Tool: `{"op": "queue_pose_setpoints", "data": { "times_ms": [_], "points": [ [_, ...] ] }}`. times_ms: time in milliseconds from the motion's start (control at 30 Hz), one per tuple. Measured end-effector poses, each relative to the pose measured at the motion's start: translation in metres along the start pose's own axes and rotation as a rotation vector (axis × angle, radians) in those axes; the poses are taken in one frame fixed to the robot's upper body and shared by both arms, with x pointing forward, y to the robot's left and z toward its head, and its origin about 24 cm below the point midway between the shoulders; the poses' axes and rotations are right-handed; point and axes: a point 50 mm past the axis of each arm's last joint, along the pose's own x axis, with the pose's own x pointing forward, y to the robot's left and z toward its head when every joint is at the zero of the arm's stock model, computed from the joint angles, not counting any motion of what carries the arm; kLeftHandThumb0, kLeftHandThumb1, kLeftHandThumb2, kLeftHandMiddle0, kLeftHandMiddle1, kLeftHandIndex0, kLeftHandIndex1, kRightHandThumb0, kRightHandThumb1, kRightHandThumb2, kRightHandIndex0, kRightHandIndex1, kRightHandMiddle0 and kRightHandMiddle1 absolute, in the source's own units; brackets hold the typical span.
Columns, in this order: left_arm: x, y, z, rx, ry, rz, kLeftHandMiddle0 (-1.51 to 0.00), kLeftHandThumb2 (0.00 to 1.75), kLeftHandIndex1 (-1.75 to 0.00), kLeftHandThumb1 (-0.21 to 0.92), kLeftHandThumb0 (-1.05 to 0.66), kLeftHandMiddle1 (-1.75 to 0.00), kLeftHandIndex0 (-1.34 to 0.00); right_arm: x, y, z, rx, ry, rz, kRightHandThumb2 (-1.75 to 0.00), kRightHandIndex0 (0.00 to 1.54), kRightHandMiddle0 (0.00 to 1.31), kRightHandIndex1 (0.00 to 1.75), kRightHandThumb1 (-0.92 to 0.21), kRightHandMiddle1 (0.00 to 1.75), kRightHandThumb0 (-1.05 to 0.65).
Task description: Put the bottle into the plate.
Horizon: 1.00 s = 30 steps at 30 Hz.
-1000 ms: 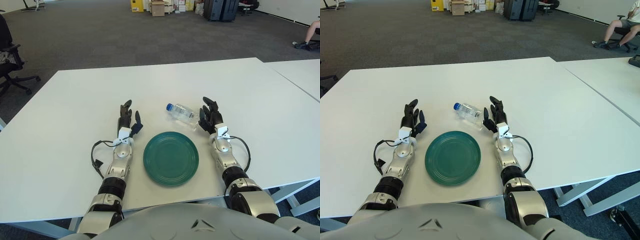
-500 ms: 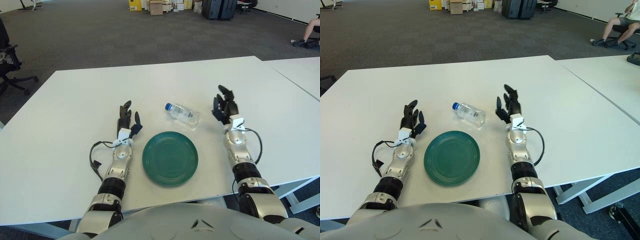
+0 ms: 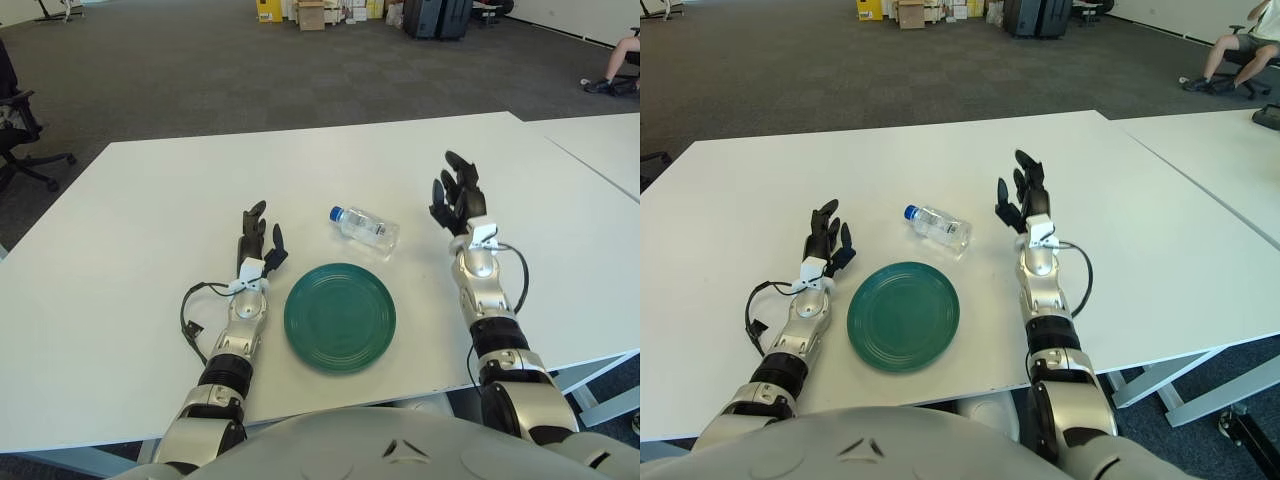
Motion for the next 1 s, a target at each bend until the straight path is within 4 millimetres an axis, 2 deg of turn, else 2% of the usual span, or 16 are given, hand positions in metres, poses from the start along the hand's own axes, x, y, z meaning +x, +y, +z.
{"op": "queue_pose_setpoints", "data": {
  "times_ms": [200,300,367,667,833,1000],
  "points": [
    [0.001,0.0,0.0,0.001,-0.001,-0.002,-0.36,0.87,-0.72,0.92,-0.84,-0.01,0.0,0.032,0.003,0.067,0.014,-0.242,0.005,-0.6,0.24,0.0,0.0,-0.92,0.55,-0.67],
    [0.001,-0.001,0.0,0.002,-0.004,-0.005,-0.36,0.88,-0.71,0.92,-0.84,0.0,0.0,0.04,0.008,0.09,0.016,-0.321,0.02,-0.54,0.22,0.0,0.01,-0.92,0.54,-0.67],
    [0.001,-0.001,0.0,0.002,-0.005,-0.004,-0.36,0.88,-0.71,0.92,-0.84,0.0,0.0,0.043,0.013,0.098,0.011,-0.346,0.033,-0.53,0.22,0.0,0.01,-0.92,0.53,-0.68],
    [0.002,-0.003,0.0,0.002,-0.005,-0.008,-0.37,0.89,-0.71,0.92,-0.84,-0.01,0.0,0.036,0.051,0.096,-0.045,-0.31,0.214,-0.44,0.22,0.0,0.0,-0.92,0.42,-0.76],
    [0.003,-0.005,0.002,0.0,-0.01,-0.014,-0.38,0.88,-0.71,0.92,-0.84,-0.01,0.0,0.036,0.049,0.086,-0.199,-0.304,0.3,-0.41,0.2,0.0,0.0,-0.92,0.35,-0.88],
    [0.004,-0.001,0.0,0.007,-0.004,-0.001,-0.38,0.88,-0.72,0.92,-0.84,-0.01,0.0,0.037,0.041,0.07,-0.359,-0.251,0.387,-0.4,0.11,0.0,0.0,-0.92,0.23,-1.0]
  ]
}}
